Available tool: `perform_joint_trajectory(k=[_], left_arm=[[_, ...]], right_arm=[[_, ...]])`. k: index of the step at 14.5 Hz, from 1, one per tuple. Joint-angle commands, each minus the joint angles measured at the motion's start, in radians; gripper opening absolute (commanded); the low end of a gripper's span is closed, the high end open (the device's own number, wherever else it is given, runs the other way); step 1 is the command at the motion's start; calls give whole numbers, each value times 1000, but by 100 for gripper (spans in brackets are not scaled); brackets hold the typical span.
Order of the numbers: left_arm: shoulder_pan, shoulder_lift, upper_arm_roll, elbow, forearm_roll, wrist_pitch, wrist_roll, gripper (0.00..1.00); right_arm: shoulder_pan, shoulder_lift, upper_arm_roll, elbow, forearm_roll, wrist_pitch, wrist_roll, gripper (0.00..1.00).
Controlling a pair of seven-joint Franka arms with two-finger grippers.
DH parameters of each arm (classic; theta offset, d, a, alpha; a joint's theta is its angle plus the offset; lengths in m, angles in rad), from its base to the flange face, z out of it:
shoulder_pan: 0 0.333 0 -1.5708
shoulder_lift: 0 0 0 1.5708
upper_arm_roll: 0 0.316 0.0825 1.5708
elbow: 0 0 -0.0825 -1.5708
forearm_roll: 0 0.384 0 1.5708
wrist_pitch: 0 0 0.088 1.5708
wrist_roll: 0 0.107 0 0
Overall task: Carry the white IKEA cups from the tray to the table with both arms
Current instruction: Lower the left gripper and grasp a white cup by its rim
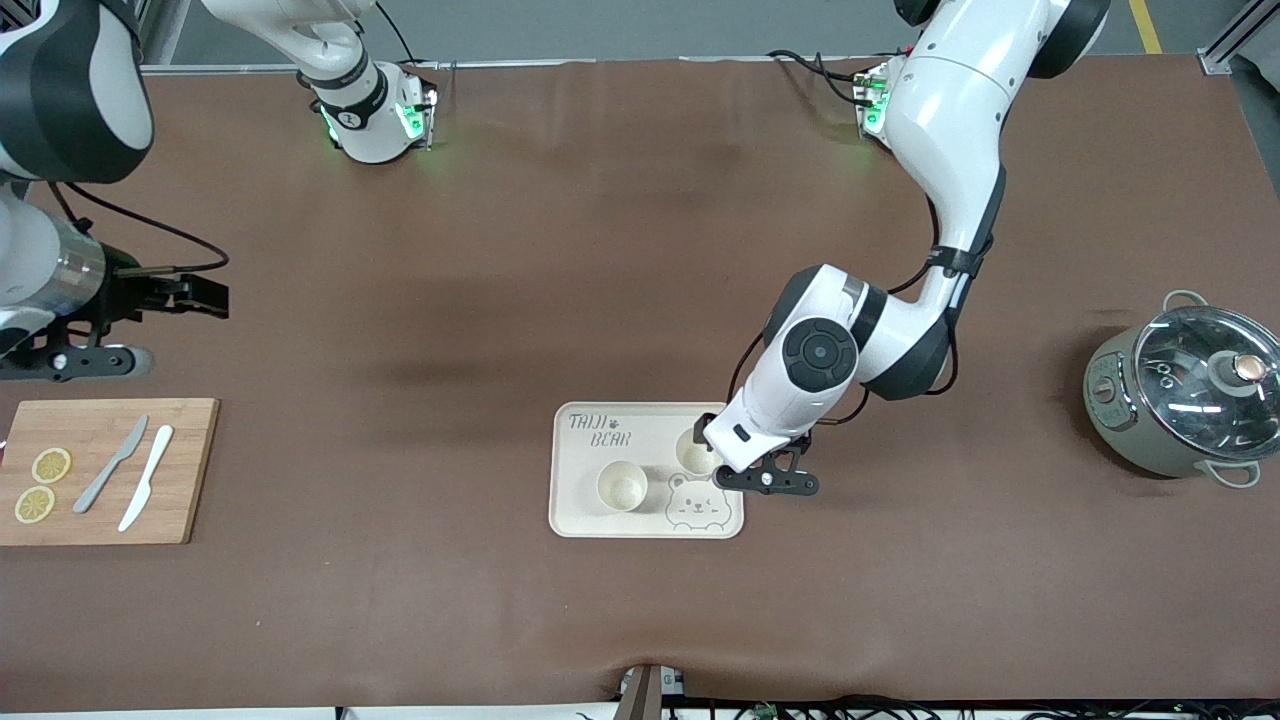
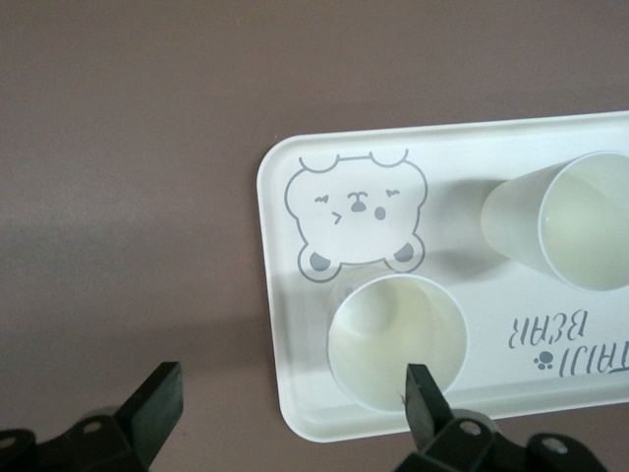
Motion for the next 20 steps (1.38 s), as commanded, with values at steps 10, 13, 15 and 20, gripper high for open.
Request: perform_joint_trajectory(k=[10, 13, 15, 20], left_arm=[[-42, 75, 10, -15, 58, 161, -72, 100], [-41, 83, 10, -24, 59, 179, -73, 100], [-41, 87, 11, -24, 62, 185, -73, 100], [-39, 89, 11, -49, 87, 216, -84, 100]], right_arm=[[48, -5, 17, 53, -11, -53, 18, 100], [57, -8, 13, 74, -20, -78, -27, 100], [53, -14, 13, 92, -26, -78, -115, 100], [59, -17, 14, 98, -19, -61, -130, 100]])
